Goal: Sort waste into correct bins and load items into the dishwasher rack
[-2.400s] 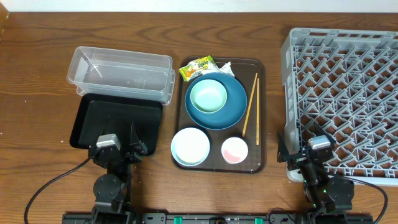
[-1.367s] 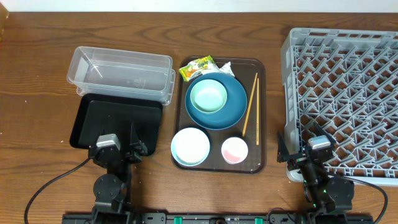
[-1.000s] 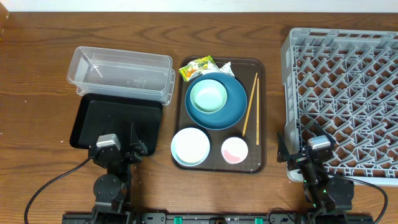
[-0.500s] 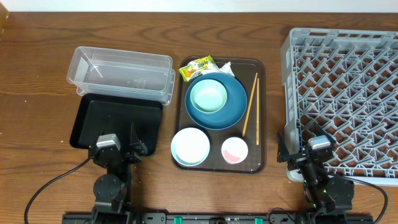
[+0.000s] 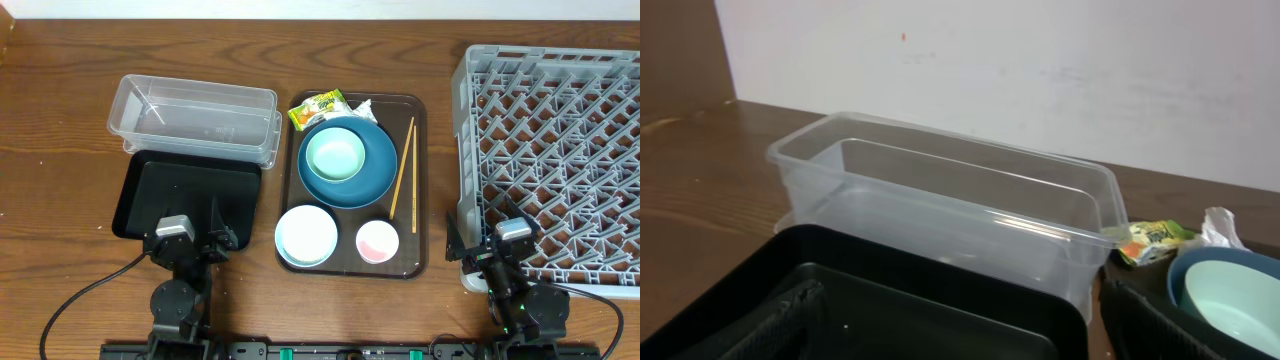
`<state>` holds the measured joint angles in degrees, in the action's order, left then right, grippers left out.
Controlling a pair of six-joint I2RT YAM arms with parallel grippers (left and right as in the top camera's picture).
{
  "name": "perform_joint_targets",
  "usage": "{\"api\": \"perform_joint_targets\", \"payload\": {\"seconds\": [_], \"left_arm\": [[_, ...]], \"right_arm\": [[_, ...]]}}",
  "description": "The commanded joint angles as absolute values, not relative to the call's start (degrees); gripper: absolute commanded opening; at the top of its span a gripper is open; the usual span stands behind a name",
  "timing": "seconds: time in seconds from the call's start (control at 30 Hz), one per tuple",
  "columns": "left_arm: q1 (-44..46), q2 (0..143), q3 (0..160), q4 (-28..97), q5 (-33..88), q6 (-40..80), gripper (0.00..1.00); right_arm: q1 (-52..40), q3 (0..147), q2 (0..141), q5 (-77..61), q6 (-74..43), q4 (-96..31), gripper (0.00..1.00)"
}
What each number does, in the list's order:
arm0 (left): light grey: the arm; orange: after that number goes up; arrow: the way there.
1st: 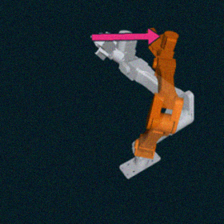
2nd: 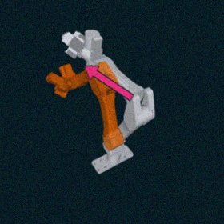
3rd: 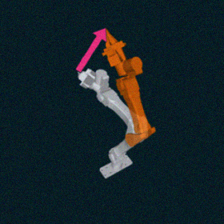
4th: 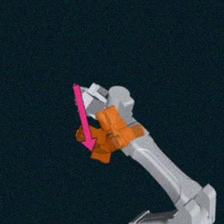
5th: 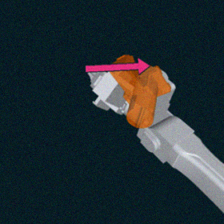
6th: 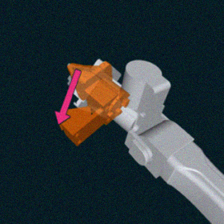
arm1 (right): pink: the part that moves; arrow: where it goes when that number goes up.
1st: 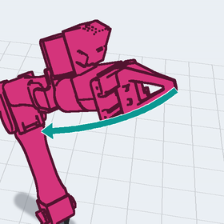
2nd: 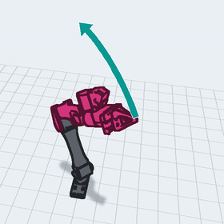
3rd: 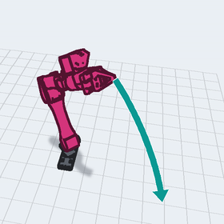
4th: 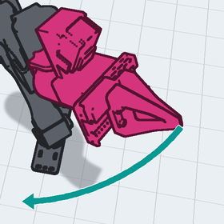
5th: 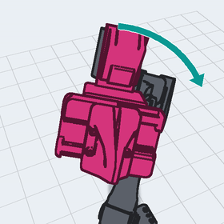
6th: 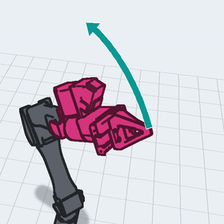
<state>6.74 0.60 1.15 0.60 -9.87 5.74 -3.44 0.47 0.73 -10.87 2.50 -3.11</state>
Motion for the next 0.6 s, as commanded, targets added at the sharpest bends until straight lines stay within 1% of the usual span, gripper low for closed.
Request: {"api": "perform_joint_targets", "payload": {"seconds": [0.0, 0.13, 0.23, 0.3, 0.37, 0.47, 0.57], "left_arm": [[6.44, 0.60, 0.23, 3.29, -3.55, 5.19, 0.89], [6.44, 0.60, 0.23, 2.59, 14.35, 5.19, 0.89], [6.44, 0.60, 0.27, 2.37, 23.90, 5.19, 0.89], [6.44, 0.60, 0.36, 2.11, 26.68, 5.21, 0.89], [6.44, 0.60, 1.21, 2.09, 27.00, 5.85, 0.89], [6.44, 0.62, 4.58, 1.30, 26.98, 5.82, 0.89], [6.44, 1.78, 9.72, 1.28, 26.98, 5.82, 0.89]], "right_arm": [[-2.92, 0.32, 0.67, -10.94, 1.76, -3.20, 0.99], [-2.94, 0.32, 0.64, -12.40, 1.69, -2.81, 0.99], [-2.96, 0.32, 0.67, -15.97, -0.97, -2.22, 0.99], [-2.96, 0.32, 0.67, -19.03, -3.88, -0.45, 0.99], [-2.96, 0.36, 0.67, -22.57, -6.31, 0.73, 0.99], [-2.96, 1.83, 0.67, -23.64, -12.01, -1.13, 0.99], [-2.96, 5.13, 0.93, -23.59, -13.23, -3.86, 0.99]]}}
